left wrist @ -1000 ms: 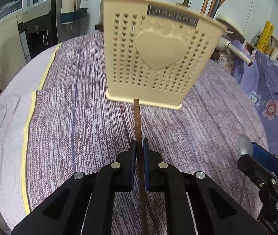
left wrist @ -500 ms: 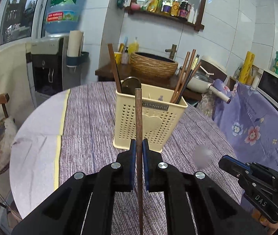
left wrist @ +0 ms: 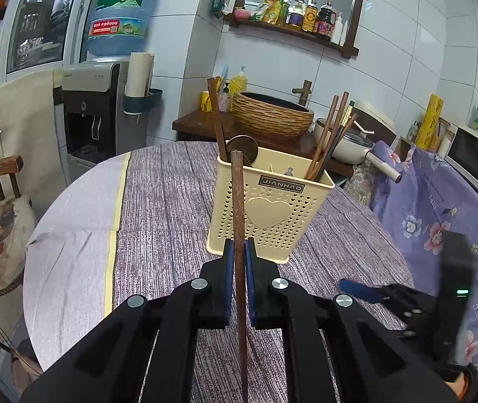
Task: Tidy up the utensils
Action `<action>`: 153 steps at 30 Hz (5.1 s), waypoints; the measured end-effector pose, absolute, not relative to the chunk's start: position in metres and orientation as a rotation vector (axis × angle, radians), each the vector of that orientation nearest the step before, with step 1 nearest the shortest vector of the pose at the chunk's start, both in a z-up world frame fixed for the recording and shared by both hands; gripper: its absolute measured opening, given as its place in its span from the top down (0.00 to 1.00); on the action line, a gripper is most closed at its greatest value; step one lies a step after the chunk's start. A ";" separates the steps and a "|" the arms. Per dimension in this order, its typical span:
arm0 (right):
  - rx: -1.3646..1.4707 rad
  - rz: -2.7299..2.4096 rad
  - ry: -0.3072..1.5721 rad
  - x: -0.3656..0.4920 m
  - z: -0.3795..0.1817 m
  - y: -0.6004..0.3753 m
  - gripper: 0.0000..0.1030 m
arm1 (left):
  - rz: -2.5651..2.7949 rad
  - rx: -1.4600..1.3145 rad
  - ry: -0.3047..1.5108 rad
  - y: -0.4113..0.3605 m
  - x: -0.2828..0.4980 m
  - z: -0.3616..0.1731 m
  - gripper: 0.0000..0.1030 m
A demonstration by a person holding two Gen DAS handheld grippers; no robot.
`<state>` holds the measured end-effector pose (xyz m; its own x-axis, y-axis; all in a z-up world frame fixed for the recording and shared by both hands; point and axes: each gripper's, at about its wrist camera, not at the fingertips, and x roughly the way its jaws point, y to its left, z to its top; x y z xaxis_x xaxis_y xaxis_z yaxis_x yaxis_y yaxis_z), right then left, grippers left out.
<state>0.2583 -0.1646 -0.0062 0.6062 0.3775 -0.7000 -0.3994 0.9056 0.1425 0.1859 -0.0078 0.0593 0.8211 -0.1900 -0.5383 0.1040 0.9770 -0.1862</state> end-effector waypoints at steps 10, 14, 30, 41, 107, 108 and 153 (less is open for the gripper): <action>-0.189 0.433 0.936 0.321 -0.056 -0.112 0.52 | -0.146 -0.166 0.575 0.004 0.177 0.060 0.92; -0.189 0.434 0.943 0.331 -0.054 -0.105 0.60 | -0.150 -0.162 0.570 0.004 0.174 0.061 0.92; 0.052 0.475 0.782 0.292 0.010 -0.158 0.64 | -0.153 -0.166 0.568 0.003 0.175 0.061 0.92; 0.119 0.458 0.676 0.244 0.049 -0.197 0.64 | -0.148 -0.165 0.565 0.002 0.173 0.062 0.92; 0.025 0.268 0.382 0.289 0.070 -0.174 0.33 | -0.124 -0.047 0.255 -0.027 0.238 0.120 0.46; 0.020 0.268 0.376 0.280 0.070 -0.176 0.31 | -0.113 -0.050 0.227 -0.023 0.226 0.121 0.33; 0.006 0.313 0.327 -0.048 -0.037 -0.197 0.06 | -0.087 -0.087 0.312 -0.008 -0.024 -0.030 0.05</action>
